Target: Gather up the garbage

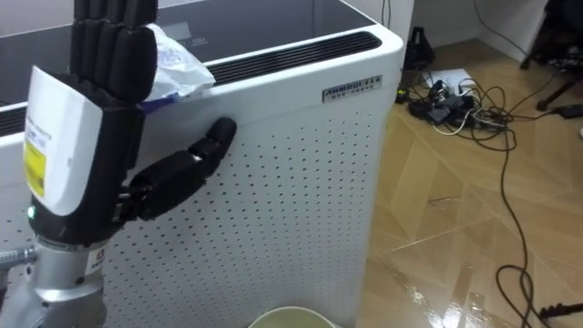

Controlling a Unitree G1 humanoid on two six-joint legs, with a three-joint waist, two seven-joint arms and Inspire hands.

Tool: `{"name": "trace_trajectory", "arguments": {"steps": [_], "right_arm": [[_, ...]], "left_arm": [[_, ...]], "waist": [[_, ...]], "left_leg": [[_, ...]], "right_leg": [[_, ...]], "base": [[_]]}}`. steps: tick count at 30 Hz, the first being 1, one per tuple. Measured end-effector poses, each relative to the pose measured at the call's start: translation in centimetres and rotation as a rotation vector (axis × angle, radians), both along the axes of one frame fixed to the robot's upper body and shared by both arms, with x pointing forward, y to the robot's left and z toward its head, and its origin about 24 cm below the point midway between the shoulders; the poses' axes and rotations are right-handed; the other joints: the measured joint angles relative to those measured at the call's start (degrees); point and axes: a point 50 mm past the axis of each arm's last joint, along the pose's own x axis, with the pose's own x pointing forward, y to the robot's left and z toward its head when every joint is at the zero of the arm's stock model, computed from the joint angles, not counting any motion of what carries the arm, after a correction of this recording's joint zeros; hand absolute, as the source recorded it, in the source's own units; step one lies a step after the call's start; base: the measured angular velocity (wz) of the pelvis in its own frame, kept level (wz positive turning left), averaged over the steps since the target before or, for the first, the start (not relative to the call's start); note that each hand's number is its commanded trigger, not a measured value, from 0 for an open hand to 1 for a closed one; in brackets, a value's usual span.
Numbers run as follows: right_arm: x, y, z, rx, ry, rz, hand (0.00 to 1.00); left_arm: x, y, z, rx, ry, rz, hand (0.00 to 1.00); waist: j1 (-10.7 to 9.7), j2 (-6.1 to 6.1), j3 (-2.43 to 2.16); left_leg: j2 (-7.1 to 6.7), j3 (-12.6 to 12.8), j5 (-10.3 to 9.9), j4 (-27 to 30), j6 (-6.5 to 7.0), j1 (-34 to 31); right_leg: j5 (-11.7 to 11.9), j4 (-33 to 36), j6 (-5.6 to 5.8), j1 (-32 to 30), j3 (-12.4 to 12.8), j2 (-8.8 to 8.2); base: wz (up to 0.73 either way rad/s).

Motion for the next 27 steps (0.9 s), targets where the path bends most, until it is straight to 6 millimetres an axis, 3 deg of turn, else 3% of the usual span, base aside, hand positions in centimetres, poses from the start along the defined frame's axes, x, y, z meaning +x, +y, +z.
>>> {"name": "trace_trajectory", "arguments": {"steps": [6,16,23,27], "right_arm": [[0.0,-0.1,0.0,-0.030,0.004,0.032,1.00],[-0.1,-0.7,0.3,-0.073,-0.009,0.056,1.00],[-0.5,-0.7,0.2,-0.074,0.000,0.058,1.00],[-1.1,-0.7,0.3,-0.074,-0.002,0.055,1.00]], "left_arm": [[-0.1,0.1,-0.7,0.109,0.018,0.041,0.00],[-0.4,0.3,-1.0,0.123,0.025,0.032,0.00],[-1.5,0.3,1.2,0.100,-0.090,0.018,0.00],[-1.8,0.1,1.5,0.097,-0.110,0.003,0.00]], "waist": [[0.10,-0.02,0.01],[1.31,0.31,-0.21],[1.39,0.26,-0.18],[1.59,0.07,-0.07]], "left_leg": [[0.01,-0.06,0.01,-0.18,-0.02,-0.11],[0.01,-0.44,0.02,-0.14,-0.02,-0.36],[-0.01,-1.26,0.01,-0.09,-0.02,0.24],[0.00,-1.28,0.01,-0.11,-0.02,0.50]], "right_leg": [[0.05,0.00,-0.08,-0.09,-0.54,0.00],[0.05,0.04,-0.08,-0.26,-0.99,0.00],[0.05,-0.02,-0.08,0.60,-1.16,0.02],[0.05,0.05,-0.08,0.89,-1.14,0.03]], "base": [[0.01],[0.01],[0.03],[0.05]]}}
